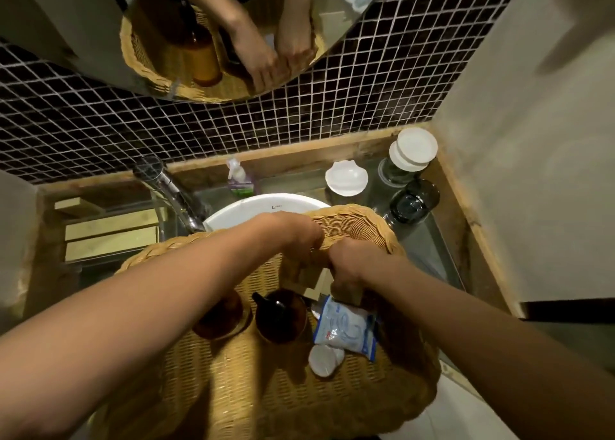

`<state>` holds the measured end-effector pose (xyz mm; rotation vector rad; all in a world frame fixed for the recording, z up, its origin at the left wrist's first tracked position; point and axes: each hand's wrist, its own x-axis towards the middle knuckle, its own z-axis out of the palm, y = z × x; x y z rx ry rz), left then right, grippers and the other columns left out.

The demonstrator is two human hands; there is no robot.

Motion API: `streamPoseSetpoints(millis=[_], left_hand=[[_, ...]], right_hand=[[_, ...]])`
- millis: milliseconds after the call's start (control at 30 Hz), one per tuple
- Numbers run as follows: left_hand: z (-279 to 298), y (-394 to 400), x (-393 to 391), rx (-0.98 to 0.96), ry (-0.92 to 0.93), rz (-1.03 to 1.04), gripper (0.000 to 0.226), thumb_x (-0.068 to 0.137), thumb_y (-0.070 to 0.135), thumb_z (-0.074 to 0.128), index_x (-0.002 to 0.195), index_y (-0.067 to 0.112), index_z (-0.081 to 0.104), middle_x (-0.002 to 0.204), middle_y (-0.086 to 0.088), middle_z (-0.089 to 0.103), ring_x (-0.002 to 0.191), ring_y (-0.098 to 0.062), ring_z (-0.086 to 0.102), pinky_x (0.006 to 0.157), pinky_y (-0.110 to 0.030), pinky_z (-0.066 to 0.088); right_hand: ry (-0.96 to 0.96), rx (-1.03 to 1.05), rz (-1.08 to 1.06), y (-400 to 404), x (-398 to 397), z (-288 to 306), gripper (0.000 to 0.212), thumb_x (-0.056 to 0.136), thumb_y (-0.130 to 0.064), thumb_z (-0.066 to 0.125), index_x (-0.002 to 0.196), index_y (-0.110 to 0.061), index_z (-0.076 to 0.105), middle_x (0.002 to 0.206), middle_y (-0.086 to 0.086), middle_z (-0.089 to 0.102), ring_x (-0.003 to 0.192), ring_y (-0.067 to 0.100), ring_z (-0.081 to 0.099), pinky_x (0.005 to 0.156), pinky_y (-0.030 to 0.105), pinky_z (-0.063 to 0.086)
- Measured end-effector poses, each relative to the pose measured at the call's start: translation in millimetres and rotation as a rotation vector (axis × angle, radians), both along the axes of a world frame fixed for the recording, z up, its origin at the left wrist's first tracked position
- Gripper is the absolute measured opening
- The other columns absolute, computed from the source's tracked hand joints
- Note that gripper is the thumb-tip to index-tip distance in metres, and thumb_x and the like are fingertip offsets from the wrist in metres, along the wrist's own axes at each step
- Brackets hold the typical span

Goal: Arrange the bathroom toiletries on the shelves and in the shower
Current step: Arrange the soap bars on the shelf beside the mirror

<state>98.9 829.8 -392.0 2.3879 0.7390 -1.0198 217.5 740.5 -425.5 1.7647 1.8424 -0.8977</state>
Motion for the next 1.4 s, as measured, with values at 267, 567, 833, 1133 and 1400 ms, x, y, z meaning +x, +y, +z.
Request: streamPoseSetpoints(millis=[267, 567, 833, 1133, 1400], left_hand=[[4, 3, -2, -0.026, -0.03, -0.005, 0.037, 0.092, 0.04, 0.065, 0.124, 0.021, 0.061, 0.106, 0.0, 0.064, 0.095, -0.019, 0.059, 0.082, -0.032, 0.049], [5, 2, -9, -0.022, -0.036, 0.025, 0.04, 0.091, 0.039, 0.065, 0.127, 0.022, 0.059, 0.112, 0.0, 0.063, 0.098, -0.02, 0.058, 0.081, -0.031, 0.048], [3, 0, -16, -0.052, 0.022, 0.052, 0.038, 0.092, 0.033, 0.065, 0.128, 0.021, 0.061, 0.113, -0.002, 0.065, 0.099, -0.02, 0.059, 0.081, -0.03, 0.047], [-6, -2, -18, -0.08, 0.148, 0.046, 0.04, 0.09, 0.031, 0.068, 0.128, 0.022, 0.061, 0.113, -0.001, 0.065, 0.102, -0.021, 0.06, 0.09, -0.036, 0.051], [-3, 0, -20, -0.098, 0.134, 0.083, 0.041, 0.091, 0.031, 0.067, 0.13, 0.021, 0.06, 0.119, -0.003, 0.063, 0.107, -0.022, 0.059, 0.094, -0.036, 0.05]], right_hand=[[0.1, 0.009, 0.011, -3, -11, -1, 0.045, 0.074, -0.038, 0.076, 0.111, -0.022, 0.056, 0.097, -0.003, 0.057, 0.084, 0.019, 0.056, 0.065, 0.031, 0.045], [0.175, 0.002, -0.081, -8, -20, -5, 0.051, 0.071, -0.037, 0.077, 0.116, -0.023, 0.056, 0.097, -0.003, 0.059, 0.083, 0.019, 0.058, 0.058, 0.028, 0.043], [0.208, 0.063, -0.14, -11, -29, -11, 0.061, 0.067, -0.042, 0.081, 0.117, -0.024, 0.05, 0.094, -0.005, 0.054, 0.081, 0.018, 0.056, 0.058, 0.029, 0.042], [0.301, 0.053, -0.186, -18, -42, -10, 0.042, 0.068, -0.031, 0.081, 0.104, -0.023, 0.062, 0.093, -0.004, 0.063, 0.08, 0.016, 0.062, 0.071, 0.036, 0.058], [0.365, -0.005, -0.253, -27, -57, -17, 0.051, 0.073, -0.031, 0.079, 0.115, -0.024, 0.05, 0.093, -0.005, 0.06, 0.079, 0.014, 0.058, 0.063, 0.029, 0.047]])
